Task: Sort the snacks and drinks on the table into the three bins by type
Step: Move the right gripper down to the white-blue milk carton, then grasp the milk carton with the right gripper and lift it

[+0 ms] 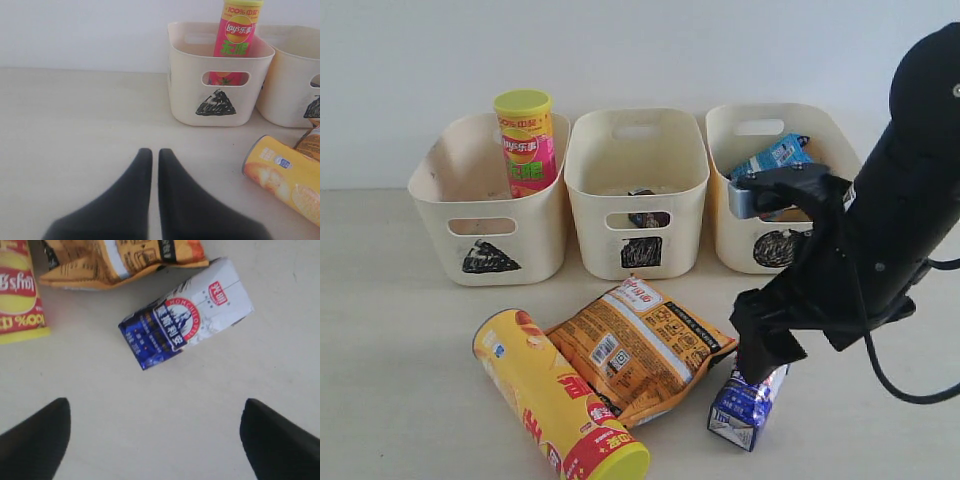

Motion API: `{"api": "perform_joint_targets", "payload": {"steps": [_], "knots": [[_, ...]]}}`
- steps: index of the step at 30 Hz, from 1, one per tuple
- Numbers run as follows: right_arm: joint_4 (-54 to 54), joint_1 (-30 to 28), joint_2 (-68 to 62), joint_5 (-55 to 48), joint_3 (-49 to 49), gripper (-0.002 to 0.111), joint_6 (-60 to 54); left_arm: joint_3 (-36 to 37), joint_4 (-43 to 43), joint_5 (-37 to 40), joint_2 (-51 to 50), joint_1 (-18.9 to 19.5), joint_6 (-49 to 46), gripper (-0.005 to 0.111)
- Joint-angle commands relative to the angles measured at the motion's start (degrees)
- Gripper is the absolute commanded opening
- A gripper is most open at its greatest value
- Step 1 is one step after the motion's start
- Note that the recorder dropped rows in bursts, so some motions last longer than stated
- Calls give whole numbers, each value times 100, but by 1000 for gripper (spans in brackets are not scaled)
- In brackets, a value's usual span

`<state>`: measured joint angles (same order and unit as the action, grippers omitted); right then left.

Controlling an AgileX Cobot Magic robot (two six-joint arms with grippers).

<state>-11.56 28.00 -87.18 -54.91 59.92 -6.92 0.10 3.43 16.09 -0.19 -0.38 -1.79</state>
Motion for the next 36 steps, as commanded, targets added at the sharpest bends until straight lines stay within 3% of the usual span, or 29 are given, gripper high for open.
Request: {"api": "perform_joint_targets", "payload": {"steps": [1, 8, 25, 28, 32, 36], "knots": [[1, -1, -1, 776, -115, 80, 816, -10, 18, -57, 19, -16, -9, 4], [554, -1, -804, 1309, -163, 79, 2215, -10, 18, -57, 19, -16, -9, 4], [459, -1, -1746, 2076, -163, 78, 2481, -10, 18, -57, 19, -16, -9, 4], [443, -1, -1746, 2102, -163, 68, 2492, -10, 18, -57, 19, -16, -9, 4], [443, -1, -1746, 1967, -163, 44, 2481, -10, 18, -57, 19, -16, -9, 4], [443, -1, -1746, 1768, -186, 35, 2481, -10, 18, -57, 19, -16, -9, 4]]}}
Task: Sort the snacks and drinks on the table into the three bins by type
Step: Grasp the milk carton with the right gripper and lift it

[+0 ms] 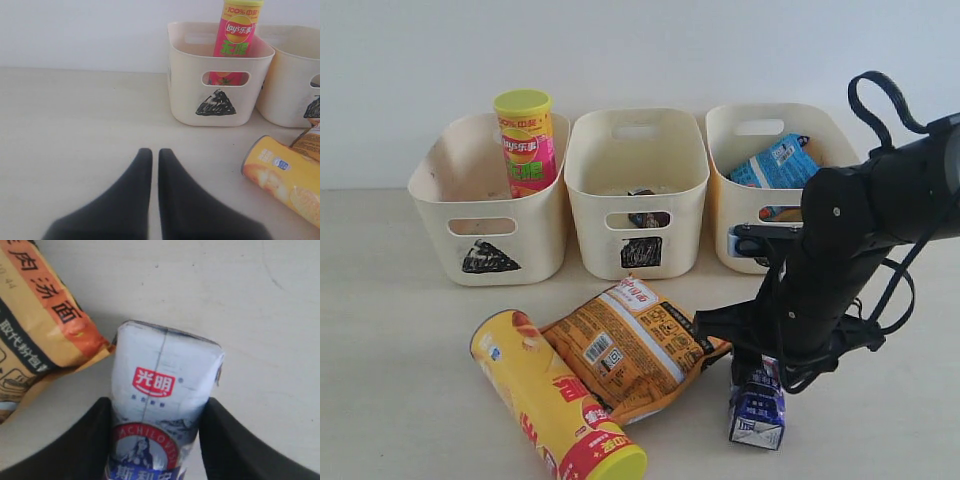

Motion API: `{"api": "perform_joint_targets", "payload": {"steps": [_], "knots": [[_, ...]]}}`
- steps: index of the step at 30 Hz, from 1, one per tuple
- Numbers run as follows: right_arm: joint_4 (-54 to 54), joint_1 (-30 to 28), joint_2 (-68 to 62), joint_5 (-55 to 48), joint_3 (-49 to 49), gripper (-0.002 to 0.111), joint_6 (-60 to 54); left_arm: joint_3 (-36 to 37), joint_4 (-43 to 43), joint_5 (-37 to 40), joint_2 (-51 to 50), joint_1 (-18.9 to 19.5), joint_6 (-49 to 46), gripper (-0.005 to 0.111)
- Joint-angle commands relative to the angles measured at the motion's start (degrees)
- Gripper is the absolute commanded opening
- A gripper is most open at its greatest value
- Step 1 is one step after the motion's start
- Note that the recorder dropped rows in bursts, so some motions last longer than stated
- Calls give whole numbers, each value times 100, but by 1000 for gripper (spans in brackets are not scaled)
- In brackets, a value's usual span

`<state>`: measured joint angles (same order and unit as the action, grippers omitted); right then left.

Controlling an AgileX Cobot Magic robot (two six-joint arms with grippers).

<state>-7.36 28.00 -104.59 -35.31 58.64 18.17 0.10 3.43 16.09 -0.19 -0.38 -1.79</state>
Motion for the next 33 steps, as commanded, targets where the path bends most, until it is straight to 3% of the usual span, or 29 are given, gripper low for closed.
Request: {"api": "perform_joint_targets", "payload": {"steps": [1, 3, 5, 7, 8, 26, 33], "knots": [[23, -1, -5, -192, -86, 34, -63, -10, 18, -57, 19, -16, -9, 4], [49, -1, -5, -175, -148, 30, -126, -10, 18, -57, 19, -16, -9, 4], [62, -1, -5, -225, -148, 20, -236, -10, 18, -57, 19, -16, -9, 4], [62, -1, 8, -280, -148, 2, -278, -10, 18, -57, 19, -16, -9, 4], [62, -1, 17, -287, -148, 0, -309, -10, 18, -57, 19, -16, -9, 4], [358, 1, 1851, -265, 211, 0, -723, -10, 18, -57, 19, -16, -9, 4], [279, 1, 2179, 1138, 479, 0, -1192, -10, 18, -57, 19, -16, -9, 4]]}}
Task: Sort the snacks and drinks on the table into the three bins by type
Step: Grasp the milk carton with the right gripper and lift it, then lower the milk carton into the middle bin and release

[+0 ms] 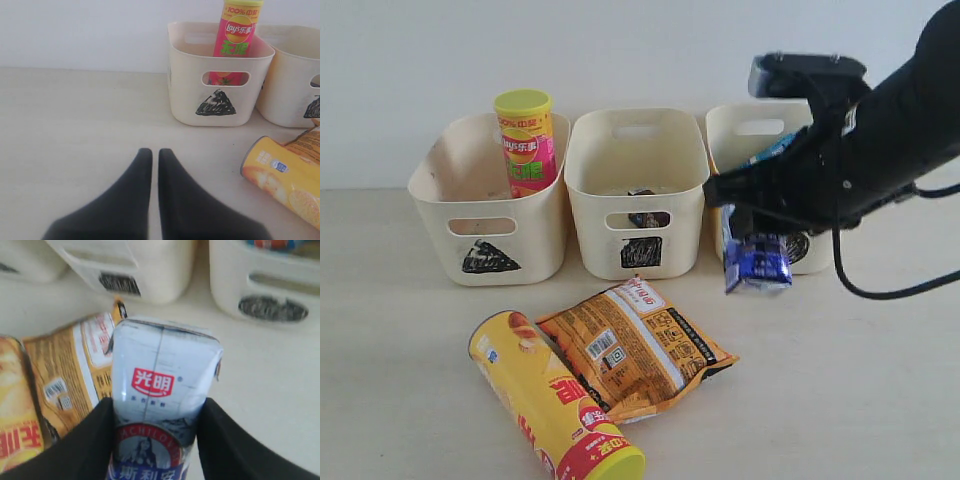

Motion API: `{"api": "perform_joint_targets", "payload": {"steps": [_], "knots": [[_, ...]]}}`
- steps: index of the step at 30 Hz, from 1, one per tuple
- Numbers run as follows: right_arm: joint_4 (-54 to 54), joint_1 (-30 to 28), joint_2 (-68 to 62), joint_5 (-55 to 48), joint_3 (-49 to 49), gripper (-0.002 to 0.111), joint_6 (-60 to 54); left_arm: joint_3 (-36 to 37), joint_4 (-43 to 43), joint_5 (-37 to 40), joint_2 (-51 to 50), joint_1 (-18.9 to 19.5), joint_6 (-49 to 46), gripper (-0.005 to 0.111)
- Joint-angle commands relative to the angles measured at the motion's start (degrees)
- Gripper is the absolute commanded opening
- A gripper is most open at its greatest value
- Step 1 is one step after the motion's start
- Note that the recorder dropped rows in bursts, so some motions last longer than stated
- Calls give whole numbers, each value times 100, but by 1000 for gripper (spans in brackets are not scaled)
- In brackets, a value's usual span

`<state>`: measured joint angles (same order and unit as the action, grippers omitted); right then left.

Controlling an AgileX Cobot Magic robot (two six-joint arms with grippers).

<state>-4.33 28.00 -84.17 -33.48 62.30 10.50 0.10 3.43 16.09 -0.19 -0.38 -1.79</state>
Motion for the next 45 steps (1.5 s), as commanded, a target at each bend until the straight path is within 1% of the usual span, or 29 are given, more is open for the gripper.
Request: {"api": "perform_joint_targets", "payload": {"steps": [1, 9, 11, 22, 26, 31, 33, 34, 36, 38, 41, 42, 45], "knots": [[-98, 1, 137, 1268, 113, 0, -641, -10, 18, -57, 19, -16, -9, 4], [-104, 1, -504, 4045, 123, 0, -1533, -10, 18, -57, 19, -16, -9, 4], [-104, 1, -817, 4535, 231, 0, -1648, -10, 18, -57, 19, -16, -9, 4], [-90, 1, -2672, 4522, 1978, 0, -1663, -10, 18, -57, 19, -16, -9, 4], [-108, 1, -3131, 4394, 2463, 0, -1663, -10, 18, -57, 19, -16, -9, 4], [-108, 1, -3543, 4167, 2814, 0, -1663, -10, 18, -57, 19, -16, -9, 4], [-108, 1, -3661, 3988, 2926, 4, -1663, -10, 18, -57, 19, -16, -9, 4], [-108, 1, -3708, 3942, 2942, 9, -1663, -10, 18, -57, 19, -16, -9, 4], [-108, 1, -3764, 3930, 2942, 21, -1663, -10, 18, -57, 19, -16, -9, 4], [-108, 1, -3796, 3878, 2942, 36, -1663, -10, 18, -57, 19, -16, -9, 4], [-108, 1, -3794, 3827, 2942, 54, -1710, -10, 18, -57, 19, -16, -9, 4], [-108, 1, -3766, 3800, 2942, 57, -1710, -10, 18, -57, 19, -16, -9, 4], [-108, 1, -3639, 3679, 2942, 58, -1710, -10, 18, -57, 19, -16, -9, 4]]}}
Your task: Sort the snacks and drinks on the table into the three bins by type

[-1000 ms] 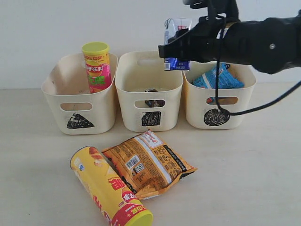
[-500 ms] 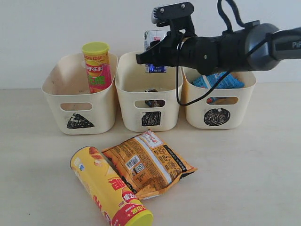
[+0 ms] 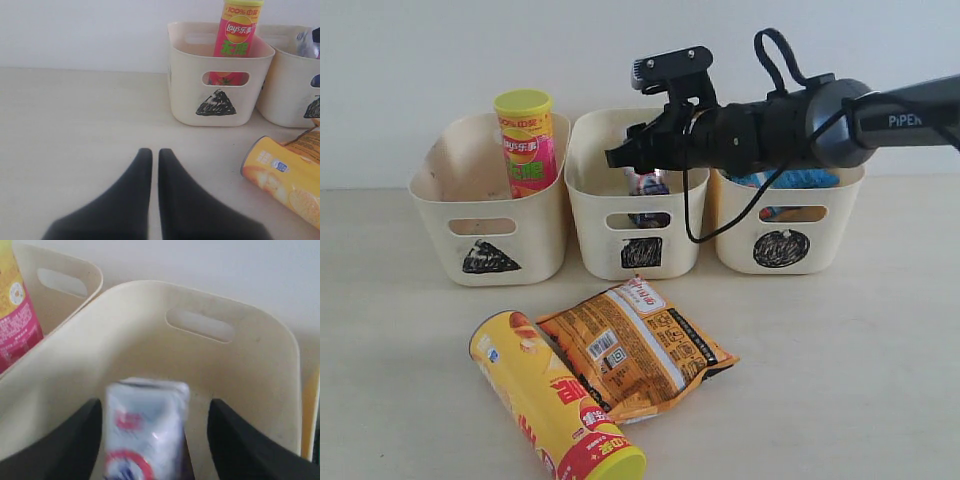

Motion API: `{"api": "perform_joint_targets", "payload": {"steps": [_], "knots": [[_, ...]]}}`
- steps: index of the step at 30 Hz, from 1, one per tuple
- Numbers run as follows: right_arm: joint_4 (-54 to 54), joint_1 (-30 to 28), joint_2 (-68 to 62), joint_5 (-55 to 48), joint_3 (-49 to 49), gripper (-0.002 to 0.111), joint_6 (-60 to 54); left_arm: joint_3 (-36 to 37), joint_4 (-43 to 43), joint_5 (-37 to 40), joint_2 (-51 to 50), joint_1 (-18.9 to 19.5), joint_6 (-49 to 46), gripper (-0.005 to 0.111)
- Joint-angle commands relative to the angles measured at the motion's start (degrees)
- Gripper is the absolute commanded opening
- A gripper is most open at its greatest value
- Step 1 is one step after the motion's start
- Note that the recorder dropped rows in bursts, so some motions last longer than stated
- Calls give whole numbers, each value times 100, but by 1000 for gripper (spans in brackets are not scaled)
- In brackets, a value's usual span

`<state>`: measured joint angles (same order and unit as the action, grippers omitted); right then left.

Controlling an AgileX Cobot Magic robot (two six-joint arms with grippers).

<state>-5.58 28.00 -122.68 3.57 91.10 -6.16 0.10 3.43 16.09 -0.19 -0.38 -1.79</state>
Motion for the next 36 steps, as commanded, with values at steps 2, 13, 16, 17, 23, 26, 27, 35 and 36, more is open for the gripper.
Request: {"api": "perform_joint_targets", "payload": {"steps": [2, 13, 16, 17, 23, 26, 27, 35, 36], "knots": [[17, 1, 307, -172, 62, 58, -74, -10, 18, -57, 19, -16, -9, 4], [804, -10, 1303, -3703, 62, 0, -336, -10, 18, -57, 19, -16, -9, 4], [792, -17, 1428, -4359, -46, 0, -208, -10, 18, -57, 19, -16, -9, 4], [792, -17, 1461, -4425, -128, 0, -184, -10, 18, -57, 19, -16, -9, 4], [769, -400, 2096, -4024, -1350, 0, 128, -10, 18, -57, 19, -16, -9, 4], [720, -647, 2704, -3320, -2251, 0, 372, -10, 18, -57, 19, -16, -9, 4], [706, -695, 2903, -2991, -2547, 0, 512, -10, 18, -57, 19, -16, -9, 4], [486, -683, 4409, -91, -4883, 0, 1046, -10, 18, -57, 19, -16, -9, 4], [475, -683, 4625, 194, -5202, 0, 1059, -10, 18, -57, 19, -16, -9, 4]]}}
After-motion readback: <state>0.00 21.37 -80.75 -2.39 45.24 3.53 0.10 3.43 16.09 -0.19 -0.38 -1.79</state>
